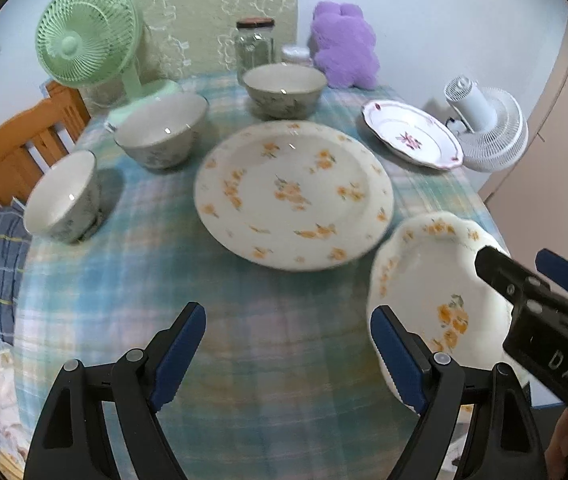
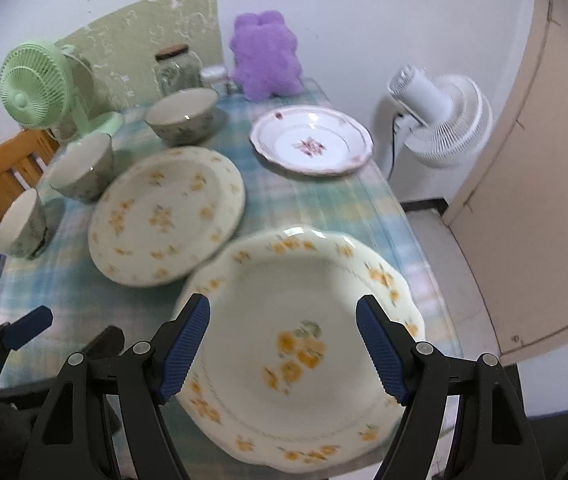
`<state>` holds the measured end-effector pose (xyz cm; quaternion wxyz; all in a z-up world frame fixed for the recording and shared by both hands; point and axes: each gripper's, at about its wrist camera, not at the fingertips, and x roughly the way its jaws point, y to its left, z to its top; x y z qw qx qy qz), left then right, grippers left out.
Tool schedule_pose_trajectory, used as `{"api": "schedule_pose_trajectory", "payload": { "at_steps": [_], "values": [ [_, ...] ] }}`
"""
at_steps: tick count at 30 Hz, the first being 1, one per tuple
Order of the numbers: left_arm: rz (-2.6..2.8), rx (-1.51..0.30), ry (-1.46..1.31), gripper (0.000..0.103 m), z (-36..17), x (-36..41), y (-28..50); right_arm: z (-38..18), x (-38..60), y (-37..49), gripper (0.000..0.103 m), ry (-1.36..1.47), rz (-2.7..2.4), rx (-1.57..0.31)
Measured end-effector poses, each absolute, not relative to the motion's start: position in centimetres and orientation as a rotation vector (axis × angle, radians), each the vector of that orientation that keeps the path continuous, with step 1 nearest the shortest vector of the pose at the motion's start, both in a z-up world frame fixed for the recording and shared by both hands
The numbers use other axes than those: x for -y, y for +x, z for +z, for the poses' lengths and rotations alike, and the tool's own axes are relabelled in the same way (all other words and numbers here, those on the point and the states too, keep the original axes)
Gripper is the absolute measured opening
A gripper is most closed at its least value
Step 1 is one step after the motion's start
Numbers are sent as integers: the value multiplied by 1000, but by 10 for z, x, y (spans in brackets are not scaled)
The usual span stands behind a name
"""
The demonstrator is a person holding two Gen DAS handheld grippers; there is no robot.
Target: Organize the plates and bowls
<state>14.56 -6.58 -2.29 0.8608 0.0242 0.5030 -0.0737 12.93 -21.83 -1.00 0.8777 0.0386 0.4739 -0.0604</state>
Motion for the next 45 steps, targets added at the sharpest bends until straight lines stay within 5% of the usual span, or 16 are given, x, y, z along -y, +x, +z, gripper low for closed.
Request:
{"api": "schedule_pose_trajectory", "payload": {
  "at_steps": [16, 45],
  "values": [
    [-14, -1049, -31, 86, -14, 54, 229, 2, 188, 218, 79, 42, 12, -988],
    [94, -1126, 63, 79, -83, 65, 305, -96, 190, 332, 76, 67, 110, -1184]
  ]
}}
